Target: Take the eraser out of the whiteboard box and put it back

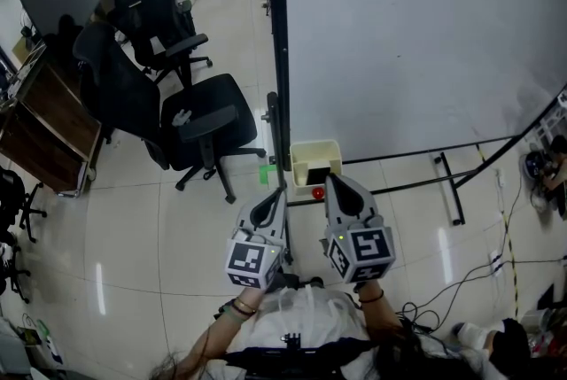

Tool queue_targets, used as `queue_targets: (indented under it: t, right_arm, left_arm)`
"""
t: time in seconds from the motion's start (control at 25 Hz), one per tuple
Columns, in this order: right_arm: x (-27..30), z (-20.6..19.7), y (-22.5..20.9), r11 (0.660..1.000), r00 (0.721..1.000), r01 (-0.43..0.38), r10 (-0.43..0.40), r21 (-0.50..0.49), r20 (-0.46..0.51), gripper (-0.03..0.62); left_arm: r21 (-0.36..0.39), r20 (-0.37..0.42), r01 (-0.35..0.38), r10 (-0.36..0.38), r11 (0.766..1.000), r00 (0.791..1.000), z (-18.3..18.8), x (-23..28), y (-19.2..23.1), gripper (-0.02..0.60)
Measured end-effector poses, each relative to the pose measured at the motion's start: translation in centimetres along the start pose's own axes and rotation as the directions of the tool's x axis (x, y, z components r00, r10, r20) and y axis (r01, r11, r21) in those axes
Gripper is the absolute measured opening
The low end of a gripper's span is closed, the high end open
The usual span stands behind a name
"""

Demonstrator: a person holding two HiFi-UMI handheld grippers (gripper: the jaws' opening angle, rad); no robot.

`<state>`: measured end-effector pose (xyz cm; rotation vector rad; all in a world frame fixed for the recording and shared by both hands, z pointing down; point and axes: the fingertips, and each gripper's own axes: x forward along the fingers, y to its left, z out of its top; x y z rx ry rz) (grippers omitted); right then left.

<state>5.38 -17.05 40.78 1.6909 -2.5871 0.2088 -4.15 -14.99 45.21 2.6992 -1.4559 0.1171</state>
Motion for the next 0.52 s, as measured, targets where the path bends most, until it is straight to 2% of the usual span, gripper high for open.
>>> queue_targets:
  t: [0.28, 0.52]
  right_arm:
    - [-0.17, -0.01, 0.13, 1.0, 0.999, 0.019, -0.019, -0.004, -0.038, 0.012]
    - [0.26, -0.59, 0.24, 1.0, 1.0, -0.018, 0.018, -0.016, -0.009, 0.012]
  left_arm:
    - [-0.001, 0.0, 0.002, -0.002, 1.0, 1.0, -0.1, 0.11, -0.13, -0.015]
    - [-0.001, -0.002, -0.002, 0.002, 1.0, 1.0, -0.18, -0.06, -0.05, -0.015]
